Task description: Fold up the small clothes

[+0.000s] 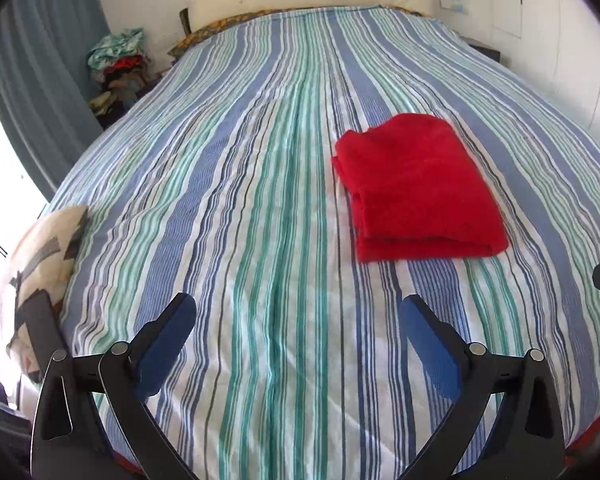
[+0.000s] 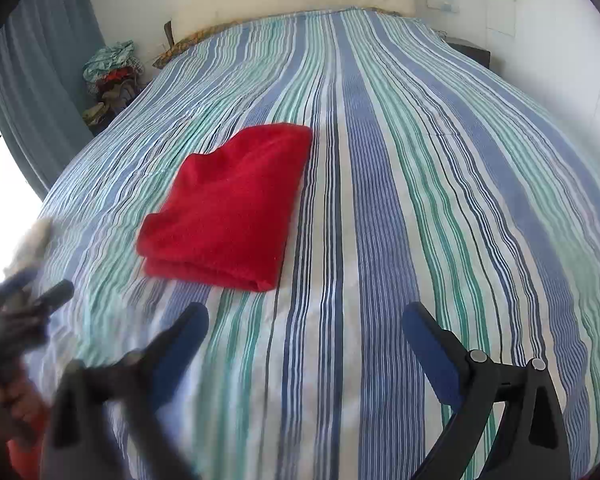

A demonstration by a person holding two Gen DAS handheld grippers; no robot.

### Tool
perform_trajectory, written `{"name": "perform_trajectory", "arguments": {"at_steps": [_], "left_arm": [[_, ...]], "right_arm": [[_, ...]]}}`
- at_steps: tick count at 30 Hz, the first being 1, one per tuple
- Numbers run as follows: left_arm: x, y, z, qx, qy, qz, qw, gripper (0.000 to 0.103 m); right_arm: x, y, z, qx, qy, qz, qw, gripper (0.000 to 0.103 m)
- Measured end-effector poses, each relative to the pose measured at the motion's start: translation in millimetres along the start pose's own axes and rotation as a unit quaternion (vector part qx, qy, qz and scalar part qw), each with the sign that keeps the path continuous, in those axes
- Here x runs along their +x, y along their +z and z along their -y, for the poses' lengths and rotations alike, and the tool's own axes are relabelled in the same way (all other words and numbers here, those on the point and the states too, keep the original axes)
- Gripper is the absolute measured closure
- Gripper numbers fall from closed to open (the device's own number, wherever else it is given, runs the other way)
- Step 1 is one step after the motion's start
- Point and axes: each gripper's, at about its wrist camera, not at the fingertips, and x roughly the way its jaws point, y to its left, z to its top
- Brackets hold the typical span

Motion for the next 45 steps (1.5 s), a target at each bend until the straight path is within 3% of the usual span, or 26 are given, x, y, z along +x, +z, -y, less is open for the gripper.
{"name": "perform_trajectory", "arguments": {"at_steps": [3, 10, 14, 26, 45], "left_arm": [[-32.7, -6.6, 5.8, 0.010, -0.003, 0.018, 0.9998, 0.001], [-77.4, -6.9, 8.9, -0.010, -0.043, 0.010, 0.9990, 0.001], [-90.2, -9.5, 14.6, -0.009, -0.044, 0.019, 0.9988, 0.001], [-101.9, -12.1, 8.2, -0.009, -0.021, 0.037, 0.9991, 0.001], [-93.1, -5.1, -7.0, -0.035, -0.029, 0.019, 0.9988, 0.001]], "right_arm": [[-38.2, -22.8, -6.4, -0.022, -0.011, -0.003, 1.000, 0.005], [-102.9, -40.7, -26.2, -0.106, -0.088, -0.005, 0.990, 0.002], [-126.7, -43.9, -38.0, -0.098, -0.066, 0.012, 0.993, 0.001], [-137.7, -39.5, -69.2, -0.070, -0.027, 0.039, 0.996, 0.001], [-129.3, -29.6, -79.9, -0.053, -0.025, 0.026, 0.998, 0.001]]}}
